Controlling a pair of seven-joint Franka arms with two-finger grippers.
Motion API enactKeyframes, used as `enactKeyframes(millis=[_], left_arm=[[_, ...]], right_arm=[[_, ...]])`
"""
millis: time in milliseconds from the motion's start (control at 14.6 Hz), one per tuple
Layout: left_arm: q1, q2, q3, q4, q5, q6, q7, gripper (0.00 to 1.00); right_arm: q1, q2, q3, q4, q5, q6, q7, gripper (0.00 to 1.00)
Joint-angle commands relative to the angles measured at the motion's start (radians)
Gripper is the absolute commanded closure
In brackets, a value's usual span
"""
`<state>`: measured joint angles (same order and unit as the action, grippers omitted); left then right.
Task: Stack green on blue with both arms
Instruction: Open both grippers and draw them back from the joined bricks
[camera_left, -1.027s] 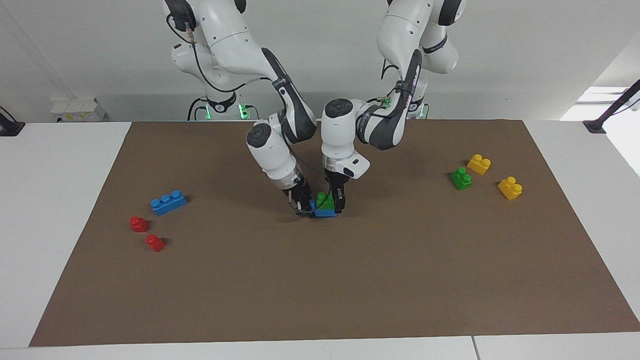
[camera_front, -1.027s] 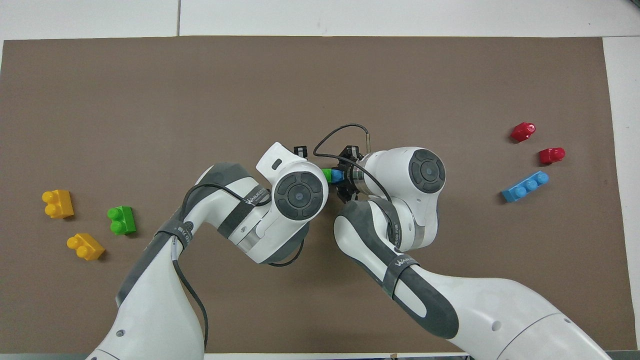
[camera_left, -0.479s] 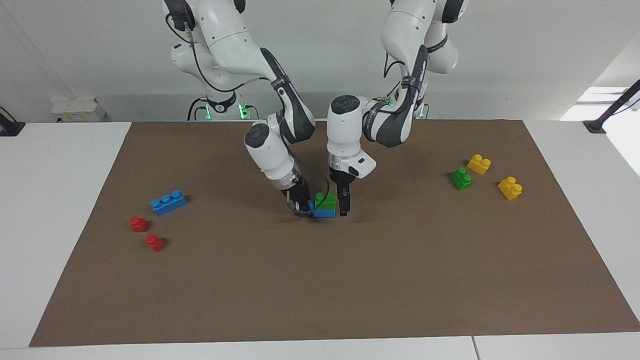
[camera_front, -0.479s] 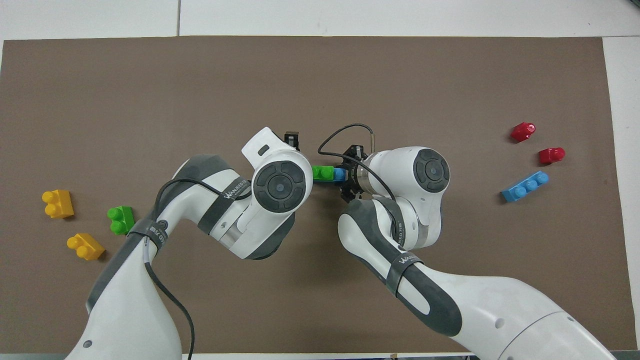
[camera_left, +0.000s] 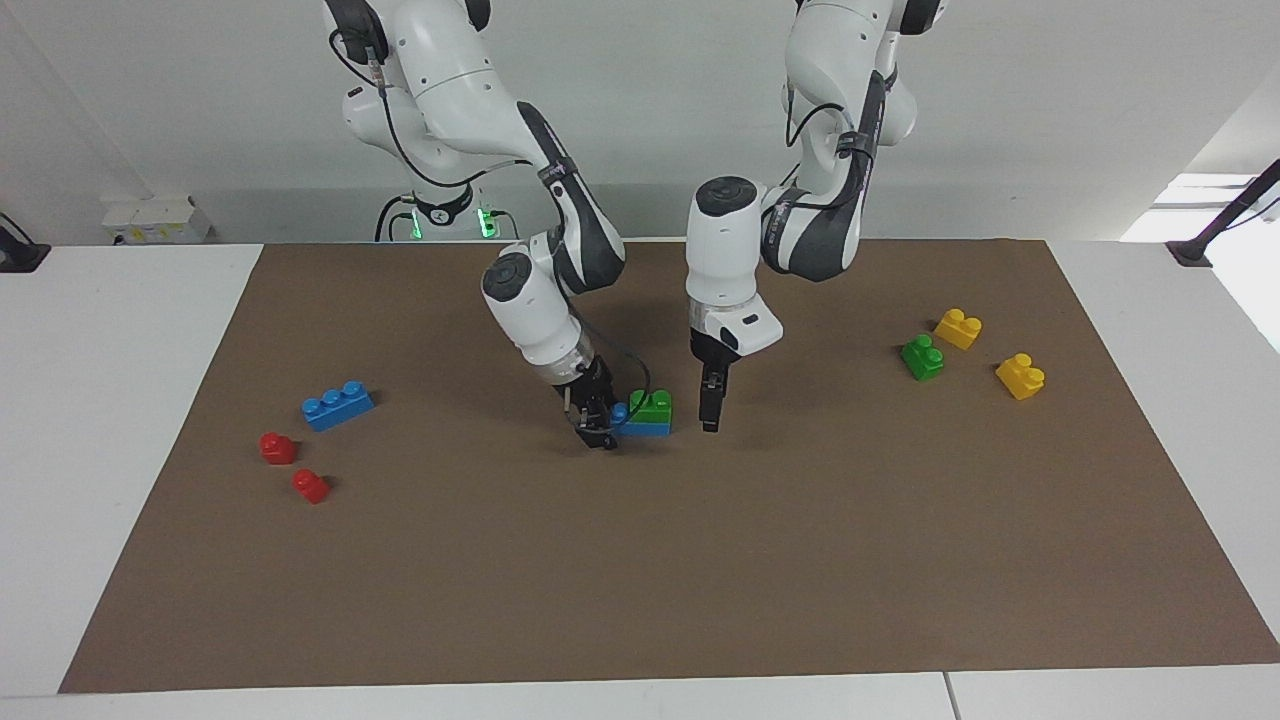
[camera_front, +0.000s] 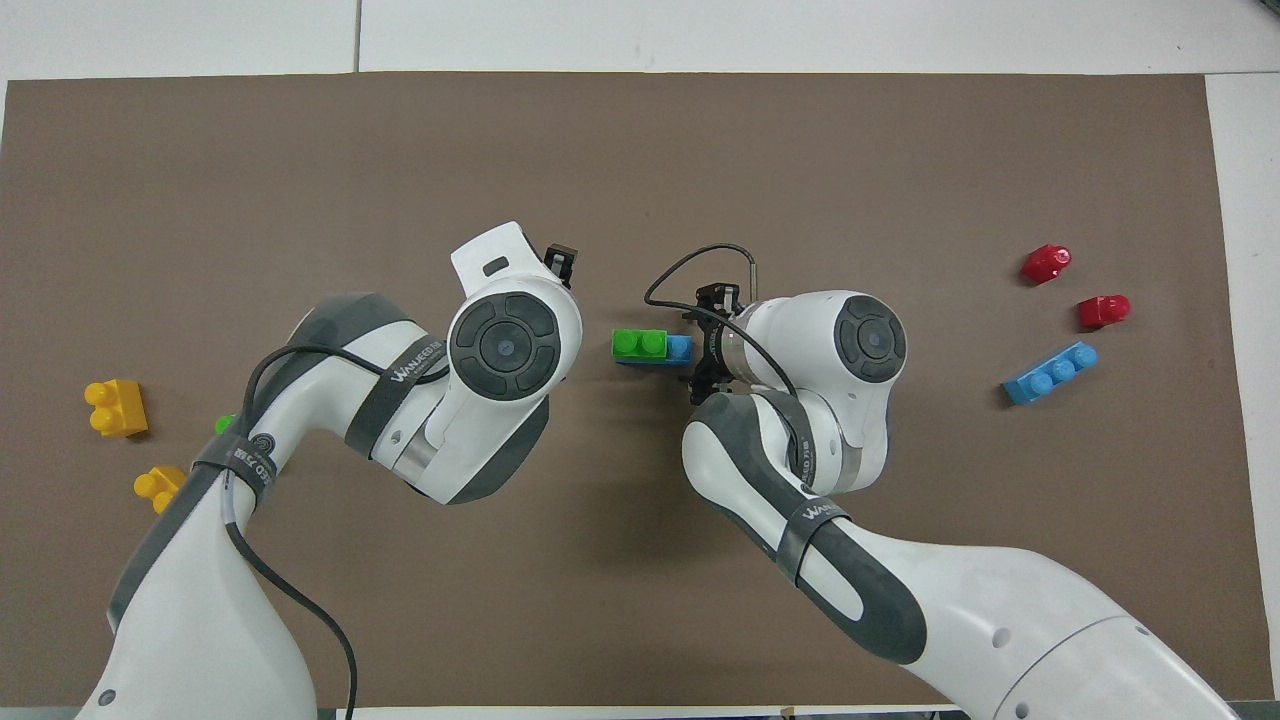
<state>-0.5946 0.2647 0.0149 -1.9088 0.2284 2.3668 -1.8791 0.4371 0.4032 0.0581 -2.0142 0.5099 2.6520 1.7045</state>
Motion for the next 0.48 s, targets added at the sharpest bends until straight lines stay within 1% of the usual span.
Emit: enactKeyframes(millis=[0,205,342,411], left_arm=[[0.019,-0.027,-0.007,-0.018,0.015,-0.029,0.095,0.00],[0.024,-0.030,-0.006,-0.018,0.015,-0.050,0.207,0.00],[0.048,-0.035,-0.007,-0.018,0.014,-0.057,0.305,0.00],[0.065,-0.035,-0.009,-0.018,0.011,-0.057,0.352,0.00]], right_arm=[[-0.053,-0.003,0.005,0.006,0.019,-0.035,-0.040,0.18],[-0.110,-0.027,0.003,0.037,0.016,-0.141,-0.086,0.17],[-0.164,-0.062,-0.001,0.038,0.013,-0.220,-0.199,0.16],[-0.200,-0.081,-0.001,0.045,0.003,-0.268,-0.253,0.14]])
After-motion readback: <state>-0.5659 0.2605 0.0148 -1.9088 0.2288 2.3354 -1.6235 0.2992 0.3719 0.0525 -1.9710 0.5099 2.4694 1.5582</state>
